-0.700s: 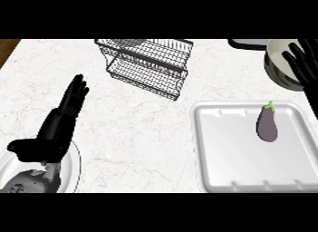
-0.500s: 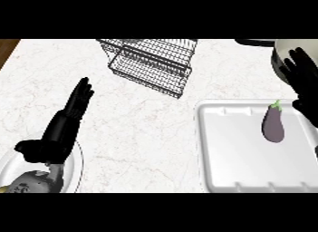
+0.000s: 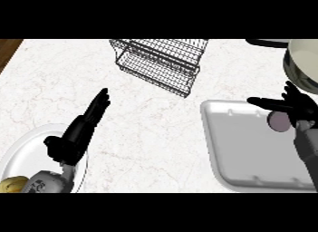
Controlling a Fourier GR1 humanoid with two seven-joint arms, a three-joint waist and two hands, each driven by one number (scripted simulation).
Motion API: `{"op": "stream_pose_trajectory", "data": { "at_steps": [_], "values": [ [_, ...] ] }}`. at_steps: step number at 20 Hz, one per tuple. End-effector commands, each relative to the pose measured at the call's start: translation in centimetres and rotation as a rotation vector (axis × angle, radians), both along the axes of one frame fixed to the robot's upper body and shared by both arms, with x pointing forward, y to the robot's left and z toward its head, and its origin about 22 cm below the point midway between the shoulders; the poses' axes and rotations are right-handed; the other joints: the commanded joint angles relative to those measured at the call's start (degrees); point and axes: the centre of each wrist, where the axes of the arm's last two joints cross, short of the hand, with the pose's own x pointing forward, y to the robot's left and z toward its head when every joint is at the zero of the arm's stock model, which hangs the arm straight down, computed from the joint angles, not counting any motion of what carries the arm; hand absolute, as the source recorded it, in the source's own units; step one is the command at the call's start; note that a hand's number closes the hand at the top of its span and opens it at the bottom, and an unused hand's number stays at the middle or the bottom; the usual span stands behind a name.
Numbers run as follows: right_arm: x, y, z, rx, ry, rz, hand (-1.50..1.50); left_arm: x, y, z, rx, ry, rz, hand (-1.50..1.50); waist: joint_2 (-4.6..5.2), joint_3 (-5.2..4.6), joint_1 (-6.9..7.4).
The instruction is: Pick the eggplant from the tray and place it in the tiered basket
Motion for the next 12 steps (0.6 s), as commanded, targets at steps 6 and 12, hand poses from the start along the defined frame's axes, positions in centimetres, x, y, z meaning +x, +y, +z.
{"op": "stream_pose_trajectory", "data": {
  "at_steps": [6, 12],
  "values": [
    [6.9, -1.8, 9.0, -0.303, 0.360, 0.171, -1.50, 0.9, -0.3, -1.8, -0.010, 0.038, -0.025, 0.00, -0.45, 0.64, 0.22],
    [8.1, -1.3, 11.1, -0.419, 0.771, 0.529, -1.50, 1.5, -0.3, -1.5, -0.004, 0.026, -0.047, 0.00, 0.24, 0.54, 2.08]
  ]
}}
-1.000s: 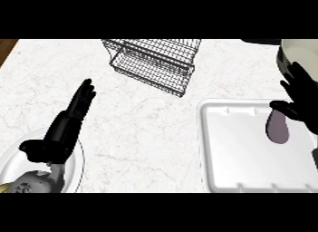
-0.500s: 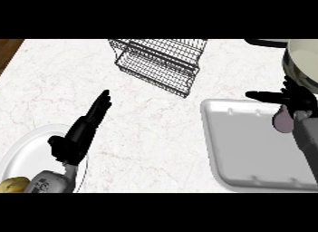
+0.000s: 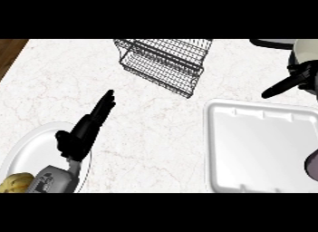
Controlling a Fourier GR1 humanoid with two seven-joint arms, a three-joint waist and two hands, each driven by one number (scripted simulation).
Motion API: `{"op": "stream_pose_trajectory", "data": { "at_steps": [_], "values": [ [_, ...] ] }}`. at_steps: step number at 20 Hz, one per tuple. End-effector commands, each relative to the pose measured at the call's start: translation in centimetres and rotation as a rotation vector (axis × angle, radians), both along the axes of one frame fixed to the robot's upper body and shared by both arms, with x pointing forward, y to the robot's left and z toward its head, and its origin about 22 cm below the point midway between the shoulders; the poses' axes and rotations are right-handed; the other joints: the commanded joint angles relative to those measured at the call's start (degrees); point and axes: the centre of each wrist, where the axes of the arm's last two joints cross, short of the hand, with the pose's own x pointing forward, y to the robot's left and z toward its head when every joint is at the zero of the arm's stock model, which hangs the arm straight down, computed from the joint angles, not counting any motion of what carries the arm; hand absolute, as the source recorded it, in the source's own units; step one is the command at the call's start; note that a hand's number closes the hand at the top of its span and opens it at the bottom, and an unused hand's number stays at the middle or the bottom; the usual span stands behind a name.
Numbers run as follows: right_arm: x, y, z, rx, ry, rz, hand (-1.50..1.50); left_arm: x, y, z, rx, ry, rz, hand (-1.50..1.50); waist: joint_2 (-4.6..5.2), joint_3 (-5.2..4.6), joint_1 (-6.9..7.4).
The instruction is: Pick the eggplant from the tray and place it in the tiered basket
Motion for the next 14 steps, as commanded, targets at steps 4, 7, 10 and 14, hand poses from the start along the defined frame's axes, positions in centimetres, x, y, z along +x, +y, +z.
{"op": "stream_pose_trajectory", "data": {
  "at_steps": [4, 7, 10, 14],
  "values": [
    [1.7, 0.3, 2.2, -0.093, 0.458, 0.324, -1.50, 0.5, -0.4, -0.2, 0.000, -0.005, -0.014, 0.00, 0.20, 0.09, 0.42],
    [2.9, 0.3, 5.1, -0.059, 0.481, 0.371, -1.50, 0.7, -0.3, -0.9, 0.001, 0.006, -0.010, 0.00, 0.40, 0.10, 0.35],
    [3.3, -0.6, 5.6, -0.046, 0.546, 0.384, -1.50, 0.8, -0.2, -0.2, -0.005, 0.006, -0.035, 0.00, 0.13, 0.21, 0.51],
    [4.4, 1.4, 5.2, -0.050, 0.587, 0.389, -1.50, 0.9, 0.9, -0.5, -0.001, -0.009, -0.005, 0.00, -0.15, 0.23, -0.12]
  ]
}}
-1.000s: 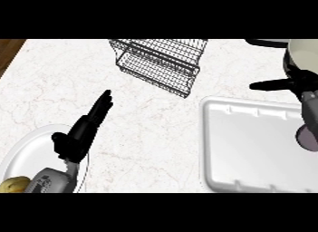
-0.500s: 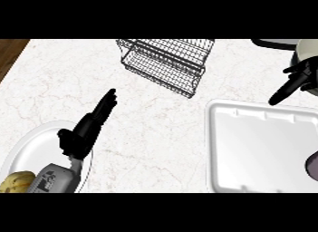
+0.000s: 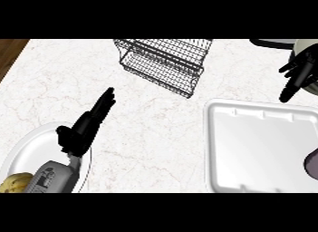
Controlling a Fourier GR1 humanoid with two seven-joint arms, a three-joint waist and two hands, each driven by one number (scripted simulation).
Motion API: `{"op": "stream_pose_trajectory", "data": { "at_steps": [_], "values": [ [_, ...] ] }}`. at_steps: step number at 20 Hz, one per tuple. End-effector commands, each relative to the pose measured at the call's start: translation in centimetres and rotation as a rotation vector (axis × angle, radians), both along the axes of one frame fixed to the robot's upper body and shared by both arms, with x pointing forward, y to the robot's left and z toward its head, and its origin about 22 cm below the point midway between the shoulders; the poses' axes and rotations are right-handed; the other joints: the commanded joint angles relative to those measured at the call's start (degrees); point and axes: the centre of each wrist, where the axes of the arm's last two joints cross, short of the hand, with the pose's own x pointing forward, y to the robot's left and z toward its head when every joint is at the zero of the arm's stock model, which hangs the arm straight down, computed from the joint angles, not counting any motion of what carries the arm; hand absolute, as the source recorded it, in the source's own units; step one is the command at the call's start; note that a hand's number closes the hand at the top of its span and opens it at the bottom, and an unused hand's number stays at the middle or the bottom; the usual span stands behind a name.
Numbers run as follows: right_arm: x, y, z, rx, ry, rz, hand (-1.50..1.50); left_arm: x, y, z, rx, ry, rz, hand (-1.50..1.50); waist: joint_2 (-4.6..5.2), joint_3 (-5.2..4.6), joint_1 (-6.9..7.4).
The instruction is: Pick the eggplant from the tray and place it in the tiered basket
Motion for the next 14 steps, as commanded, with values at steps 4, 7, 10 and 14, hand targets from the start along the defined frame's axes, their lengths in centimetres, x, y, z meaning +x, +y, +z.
{"op": "stream_pose_trajectory", "data": {
  "at_steps": [4, 7, 10, 14],
  "values": [
    [1.7, 3.7, -0.1, -0.189, 0.148, 0.026, -1.50, 0.1, 0.6, 0.0, 0.006, -0.008, 0.032, 0.00, -0.46, 0.10, -1.43],
    [1.5, 2.7, -0.3, -0.260, 0.229, 0.073, -1.50, -0.5, 1.2, -1.4, -0.002, 0.011, 0.046, 0.00, -0.53, 0.05, -2.04],
    [1.2, 3.4, -3.1, -0.267, 0.320, 0.069, -1.50, 0.9, 0.6, 0.7, -0.015, -0.003, 0.036, 0.00, -0.33, 0.12, -1.72],
    [0.1, 3.1, -6.8, -0.240, 0.360, 0.051, -1.50, -1.3, 1.4, -2.0, -0.022, 0.026, 0.049, 0.00, -0.79, 0.11, -2.67]
  ]
}}
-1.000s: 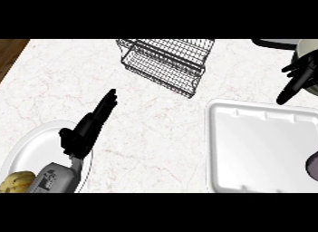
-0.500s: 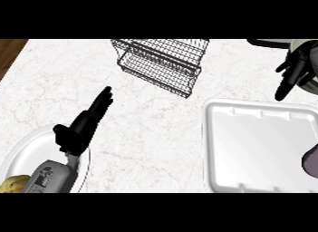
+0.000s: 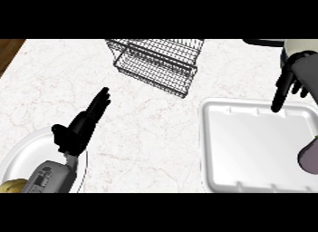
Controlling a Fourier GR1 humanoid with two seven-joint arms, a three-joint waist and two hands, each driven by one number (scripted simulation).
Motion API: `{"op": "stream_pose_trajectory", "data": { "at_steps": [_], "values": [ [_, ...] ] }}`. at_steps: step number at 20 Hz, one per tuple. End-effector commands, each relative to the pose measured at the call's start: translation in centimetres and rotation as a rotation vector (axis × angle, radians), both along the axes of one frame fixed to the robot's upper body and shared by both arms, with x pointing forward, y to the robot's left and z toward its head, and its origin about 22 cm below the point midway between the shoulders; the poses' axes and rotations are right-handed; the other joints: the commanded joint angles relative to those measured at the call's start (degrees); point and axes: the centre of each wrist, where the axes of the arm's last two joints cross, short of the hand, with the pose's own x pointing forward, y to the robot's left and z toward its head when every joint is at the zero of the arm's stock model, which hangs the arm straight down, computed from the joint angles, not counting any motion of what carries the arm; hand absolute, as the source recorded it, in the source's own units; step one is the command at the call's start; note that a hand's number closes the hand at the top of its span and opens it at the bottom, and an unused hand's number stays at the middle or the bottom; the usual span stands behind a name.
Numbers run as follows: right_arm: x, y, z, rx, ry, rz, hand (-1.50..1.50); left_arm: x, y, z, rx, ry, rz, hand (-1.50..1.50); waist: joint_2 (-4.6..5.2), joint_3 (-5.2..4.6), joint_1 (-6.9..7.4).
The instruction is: Pick the eggplant from the tray and place it in the tiered basket
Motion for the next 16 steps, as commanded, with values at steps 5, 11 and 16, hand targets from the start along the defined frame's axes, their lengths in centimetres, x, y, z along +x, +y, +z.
{"op": "stream_pose_trajectory", "data": {
  "at_steps": [5, 11, 16],
  "values": [
    [-0.3, 1.3, -2.6, -0.024, 0.089, -0.028, -1.50, 0.3, -0.7, 0.0, -0.014, 0.006, 0.013, 0.00, -0.47, 0.05, -1.33],
    [-1.1, 1.2, -4.8, -0.109, 0.141, -0.031, -1.50, 0.5, 0.4, -1.3, 0.016, -0.007, 0.034, 0.00, -0.46, 0.02, -1.86],
    [-2.5, -2.6, -5.4, -0.100, 0.157, -0.064, -1.50, -1.5, 0.8, -0.4, -0.004, 0.015, 0.037, 0.00, -0.77, 0.05, -1.82]
  ]
}}
